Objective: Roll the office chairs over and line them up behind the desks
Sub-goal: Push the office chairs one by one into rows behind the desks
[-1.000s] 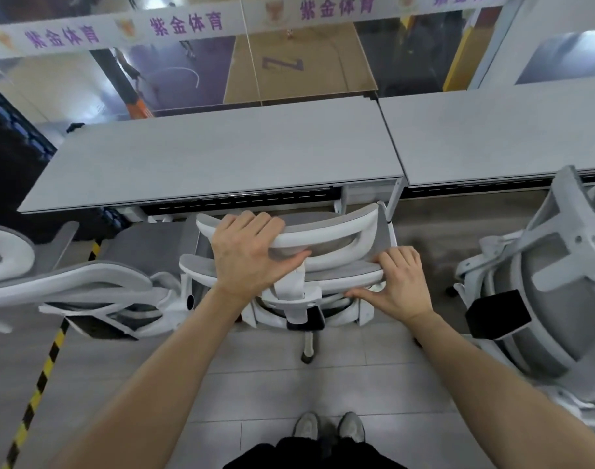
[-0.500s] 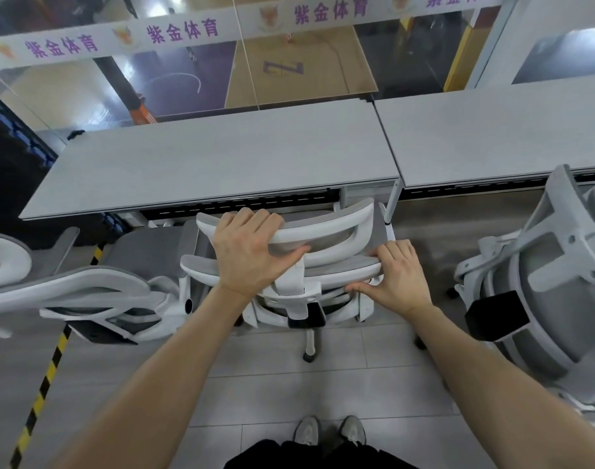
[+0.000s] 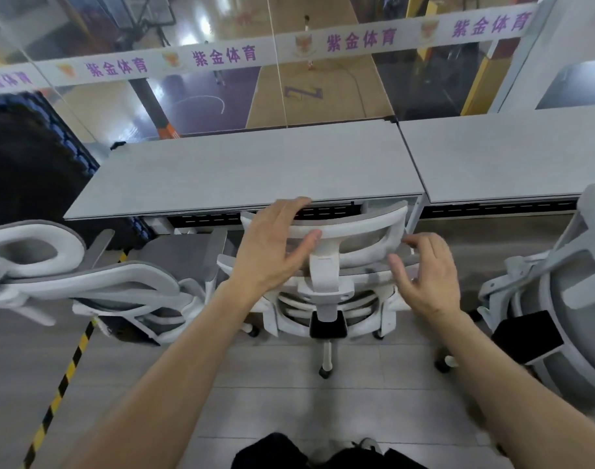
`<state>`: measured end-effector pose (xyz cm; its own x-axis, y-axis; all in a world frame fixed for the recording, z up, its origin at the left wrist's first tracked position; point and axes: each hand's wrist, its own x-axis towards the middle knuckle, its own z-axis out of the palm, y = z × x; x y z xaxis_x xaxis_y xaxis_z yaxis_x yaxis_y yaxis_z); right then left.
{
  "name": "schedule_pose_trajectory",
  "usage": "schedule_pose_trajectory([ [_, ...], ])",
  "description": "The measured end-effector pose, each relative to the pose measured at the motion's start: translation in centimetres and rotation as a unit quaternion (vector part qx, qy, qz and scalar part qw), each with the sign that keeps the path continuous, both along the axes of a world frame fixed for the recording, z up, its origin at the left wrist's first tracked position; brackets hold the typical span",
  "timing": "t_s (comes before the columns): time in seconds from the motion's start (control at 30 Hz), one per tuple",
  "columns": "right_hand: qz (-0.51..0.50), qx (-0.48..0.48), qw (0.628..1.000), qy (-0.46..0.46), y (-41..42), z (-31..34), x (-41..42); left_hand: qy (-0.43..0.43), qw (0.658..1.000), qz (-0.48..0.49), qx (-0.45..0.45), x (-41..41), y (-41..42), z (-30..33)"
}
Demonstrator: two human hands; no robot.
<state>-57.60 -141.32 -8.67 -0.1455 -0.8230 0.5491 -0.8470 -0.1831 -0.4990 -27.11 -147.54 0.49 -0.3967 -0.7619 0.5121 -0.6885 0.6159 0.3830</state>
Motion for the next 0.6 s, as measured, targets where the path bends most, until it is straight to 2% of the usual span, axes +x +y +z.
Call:
schedule_pose_trajectory([
  [0.1,0.014,-0.155,0.988,0.018,-0.1,3.7,6.6,0.027,0.999,0.039,-0.020,5.3,-0.5,0.3],
  [0.2,0.122,-0.194,0.969,0.089,-0.2,6.4,15.9,-0.029,0.995,0.093,0.015,12.2,-2.3,-1.0],
  [0.27,0.182,-0.118,0.967,0.136,-0.9,6.3,22.0,-0.119,0.982,0.134,0.053,17.4,-3.8,-2.7],
  [0.37,0.212,0.075,0.955,0.194,-3.4,4.1,29.0,-0.243,0.951,0.163,0.096,24.7,-5.7,-5.2],
  [0.47,0.189,0.213,0.933,0.222,-6.0,1.8,33.0,-0.343,0.912,0.183,0.130,30.5,-6.9,-7.1],
  [0.6,0.096,0.327,0.902,0.265,-8.9,-0.5,34.5,-0.424,0.864,0.199,0.183,35.4,-8.6,-8.9],
])
